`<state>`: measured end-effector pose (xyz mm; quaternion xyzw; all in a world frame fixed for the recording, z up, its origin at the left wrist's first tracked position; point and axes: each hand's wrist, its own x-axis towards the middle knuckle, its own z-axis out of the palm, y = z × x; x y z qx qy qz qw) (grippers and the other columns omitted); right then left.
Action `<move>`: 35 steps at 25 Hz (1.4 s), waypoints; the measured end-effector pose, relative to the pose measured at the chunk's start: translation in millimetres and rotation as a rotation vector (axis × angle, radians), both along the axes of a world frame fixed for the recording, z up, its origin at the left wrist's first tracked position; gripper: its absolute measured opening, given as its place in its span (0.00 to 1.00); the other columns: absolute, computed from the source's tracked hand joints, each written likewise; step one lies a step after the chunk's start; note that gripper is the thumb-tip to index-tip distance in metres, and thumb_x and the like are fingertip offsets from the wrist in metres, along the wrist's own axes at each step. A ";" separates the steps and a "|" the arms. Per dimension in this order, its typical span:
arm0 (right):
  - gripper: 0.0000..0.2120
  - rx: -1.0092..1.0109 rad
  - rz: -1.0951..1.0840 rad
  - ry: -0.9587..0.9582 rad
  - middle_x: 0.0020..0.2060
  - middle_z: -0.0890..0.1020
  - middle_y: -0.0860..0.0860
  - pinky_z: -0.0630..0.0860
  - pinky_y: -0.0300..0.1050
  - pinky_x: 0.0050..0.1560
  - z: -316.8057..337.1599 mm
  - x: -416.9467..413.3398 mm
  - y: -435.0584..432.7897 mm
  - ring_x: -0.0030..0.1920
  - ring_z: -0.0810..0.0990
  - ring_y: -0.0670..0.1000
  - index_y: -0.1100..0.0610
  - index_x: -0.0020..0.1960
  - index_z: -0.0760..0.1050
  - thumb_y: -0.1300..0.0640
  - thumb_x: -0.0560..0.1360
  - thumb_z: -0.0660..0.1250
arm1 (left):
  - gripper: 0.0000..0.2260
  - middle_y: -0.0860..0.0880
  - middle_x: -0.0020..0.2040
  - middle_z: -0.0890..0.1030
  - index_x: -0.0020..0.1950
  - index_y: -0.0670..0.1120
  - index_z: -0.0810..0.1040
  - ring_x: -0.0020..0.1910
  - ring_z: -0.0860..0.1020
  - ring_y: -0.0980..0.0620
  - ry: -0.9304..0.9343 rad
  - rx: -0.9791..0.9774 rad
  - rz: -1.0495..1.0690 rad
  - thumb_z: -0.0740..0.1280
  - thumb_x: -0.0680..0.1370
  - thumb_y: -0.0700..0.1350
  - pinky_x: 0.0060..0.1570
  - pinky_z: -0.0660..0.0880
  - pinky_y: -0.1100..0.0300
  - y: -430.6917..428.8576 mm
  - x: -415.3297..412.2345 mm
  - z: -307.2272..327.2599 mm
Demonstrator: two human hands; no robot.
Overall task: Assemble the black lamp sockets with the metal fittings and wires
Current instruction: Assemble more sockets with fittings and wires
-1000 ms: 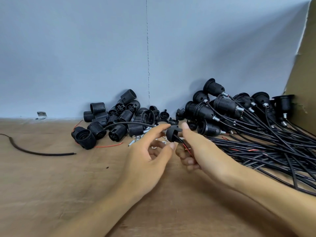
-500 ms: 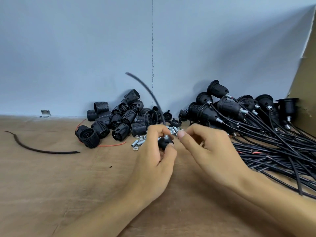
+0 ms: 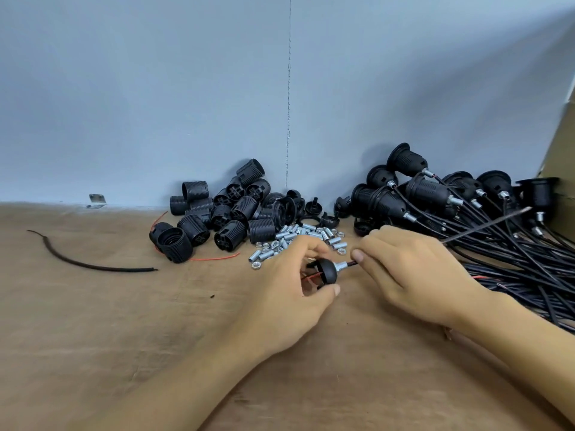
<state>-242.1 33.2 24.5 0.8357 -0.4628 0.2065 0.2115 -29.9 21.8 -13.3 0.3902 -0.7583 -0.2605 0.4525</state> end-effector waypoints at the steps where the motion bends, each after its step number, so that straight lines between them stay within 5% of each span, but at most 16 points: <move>1: 0.17 -0.005 -0.018 0.004 0.37 0.74 0.45 0.69 0.44 0.39 1.1 -2.1 -1.8 0.39 0.73 0.50 0.53 0.46 0.75 0.48 0.83 0.52 | 0.19 0.63 0.52 0.81 0.54 0.63 0.74 0.51 0.81 0.60 0.025 0.044 0.002 0.75 0.67 0.51 0.53 0.77 0.65 -2.5 1.8 -0.3; 5: 0.19 0.156 -0.111 0.008 0.39 0.76 0.45 0.71 0.47 0.47 -5.3 -12.2 -8.9 0.43 0.74 0.50 0.52 0.49 0.76 0.47 0.83 0.49 | 0.20 0.57 0.50 0.82 0.52 0.60 0.77 0.51 0.81 0.60 0.005 0.146 -0.015 0.80 0.67 0.44 0.55 0.76 0.66 -9.8 7.5 -0.8; 9: 0.16 0.266 -0.222 0.028 0.44 0.76 0.44 0.70 0.48 0.54 -9.5 -16.5 -15.2 0.50 0.74 0.49 0.51 0.52 0.76 0.46 0.82 0.51 | 0.14 0.63 0.45 0.83 0.50 0.62 0.79 0.48 0.77 0.67 -0.195 0.070 0.094 0.78 0.72 0.45 0.46 0.66 0.78 -10.7 11.5 0.6; 14: 0.19 0.290 0.037 -0.336 0.58 0.76 0.40 0.72 0.40 0.60 -9.1 9.6 -4.6 0.60 0.74 0.42 0.48 0.66 0.76 0.41 0.79 0.60 | 0.12 0.58 0.39 0.86 0.46 0.55 0.82 0.36 0.77 0.66 -0.071 0.082 0.071 0.74 0.74 0.37 0.40 0.69 0.76 -11.1 7.8 4.5; 18: 0.11 0.343 0.076 -0.318 0.52 0.79 0.42 0.73 0.45 0.58 -22.0 33.6 -5.7 0.55 0.76 0.44 0.46 0.59 0.78 0.48 0.78 0.67 | 0.12 0.57 0.39 0.86 0.46 0.54 0.81 0.33 0.76 0.66 0.030 0.077 0.061 0.74 0.74 0.37 0.38 0.69 0.75 -13.9 5.8 6.7; 21: 0.07 0.320 0.049 -0.400 0.47 0.80 0.46 0.74 0.47 0.55 -25.9 32.8 -9.7 0.51 0.77 0.47 0.50 0.55 0.81 0.55 0.78 0.69 | 0.10 0.58 0.48 0.85 0.53 0.54 0.82 0.47 0.76 0.62 -0.143 -0.060 0.228 0.73 0.76 0.41 0.47 0.67 0.72 -21.0 8.6 6.6; 25: 0.08 0.376 0.060 -0.466 0.47 0.81 0.43 0.72 0.37 0.54 -25.2 29.0 -11.6 0.50 0.78 0.42 0.48 0.54 0.83 0.52 0.76 0.72 | 0.17 0.51 0.73 0.71 0.67 0.52 0.78 0.72 0.62 0.48 -0.546 -0.283 0.537 0.67 0.78 0.45 0.63 0.56 0.55 -39.6 25.3 2.3; 27: 0.06 0.403 0.036 -0.538 0.46 0.82 0.42 0.72 0.36 0.53 -23.3 27.3 -12.6 0.50 0.78 0.41 0.47 0.52 0.84 0.53 0.75 0.73 | 0.22 0.47 0.81 0.58 0.77 0.56 0.66 0.80 0.48 0.46 -0.668 -0.204 0.511 0.61 0.82 0.51 0.74 0.48 0.44 -44.2 29.7 -0.2; 30: 0.05 0.418 0.027 -0.560 0.44 0.82 0.41 0.72 0.36 0.52 -23.4 26.7 -12.0 0.49 0.78 0.41 0.47 0.50 0.83 0.53 0.75 0.73 | 0.25 0.48 0.84 0.50 0.82 0.58 0.50 0.81 0.37 0.46 -0.779 -0.118 0.468 0.51 0.85 0.55 0.75 0.33 0.37 -49.0 32.3 -3.9; 32: 0.04 0.414 0.034 -0.555 0.44 0.82 0.41 0.72 0.36 0.51 -23.5 28.0 -10.7 0.49 0.78 0.41 0.47 0.50 0.83 0.53 0.75 0.73 | 0.24 0.49 0.81 0.61 0.81 0.53 0.57 0.82 0.45 0.46 -0.728 -0.158 0.480 0.55 0.84 0.51 0.76 0.36 0.37 -47.7 34.5 -0.6; 35: 0.04 0.415 0.035 -0.543 0.44 0.82 0.42 0.72 0.37 0.51 -23.8 28.3 -9.5 0.48 0.78 0.42 0.47 0.50 0.82 0.52 0.75 0.73 | 0.20 0.47 0.62 0.78 0.69 0.46 0.75 0.71 0.69 0.42 -0.553 -0.380 0.525 0.67 0.77 0.38 0.73 0.58 0.42 -43.6 34.8 4.3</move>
